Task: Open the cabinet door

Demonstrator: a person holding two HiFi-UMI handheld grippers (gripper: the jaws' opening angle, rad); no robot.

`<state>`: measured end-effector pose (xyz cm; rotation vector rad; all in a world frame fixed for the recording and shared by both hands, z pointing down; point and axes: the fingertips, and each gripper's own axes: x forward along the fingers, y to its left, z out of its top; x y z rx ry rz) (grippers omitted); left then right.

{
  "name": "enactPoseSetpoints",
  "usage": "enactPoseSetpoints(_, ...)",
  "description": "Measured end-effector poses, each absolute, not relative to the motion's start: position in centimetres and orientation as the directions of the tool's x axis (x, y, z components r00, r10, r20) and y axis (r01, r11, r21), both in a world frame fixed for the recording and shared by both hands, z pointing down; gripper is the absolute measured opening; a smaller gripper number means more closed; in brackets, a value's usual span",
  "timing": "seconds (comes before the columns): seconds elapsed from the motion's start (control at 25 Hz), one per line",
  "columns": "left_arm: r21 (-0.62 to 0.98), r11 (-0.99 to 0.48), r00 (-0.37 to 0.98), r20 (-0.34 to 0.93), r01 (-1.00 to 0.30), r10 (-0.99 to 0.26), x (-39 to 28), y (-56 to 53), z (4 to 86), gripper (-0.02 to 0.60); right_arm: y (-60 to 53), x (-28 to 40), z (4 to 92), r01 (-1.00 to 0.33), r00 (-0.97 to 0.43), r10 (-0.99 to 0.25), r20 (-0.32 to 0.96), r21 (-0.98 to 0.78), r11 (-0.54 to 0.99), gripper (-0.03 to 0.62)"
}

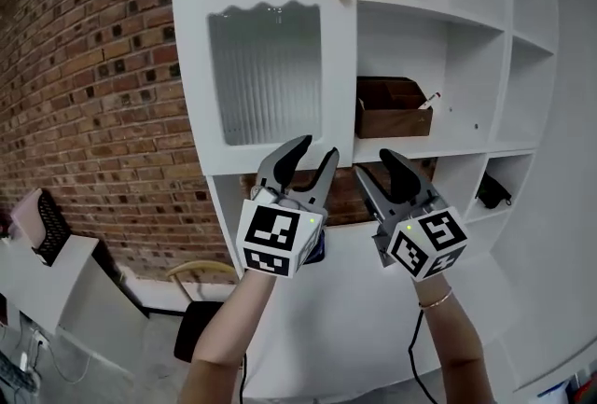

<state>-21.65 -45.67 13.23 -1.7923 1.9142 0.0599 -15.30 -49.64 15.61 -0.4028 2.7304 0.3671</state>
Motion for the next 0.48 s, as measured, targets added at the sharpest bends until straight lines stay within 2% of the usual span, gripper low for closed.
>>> enactPoseSetpoints(0.48,-0.399,0.285,-0.068,-0.476,-0.872,-0.877,-21.7,-47.2,3.7,0.152,-50.5,-17.1,9.7,-0.299,-0.897,-0.173,-0.408,0.270,0.915,0.213)
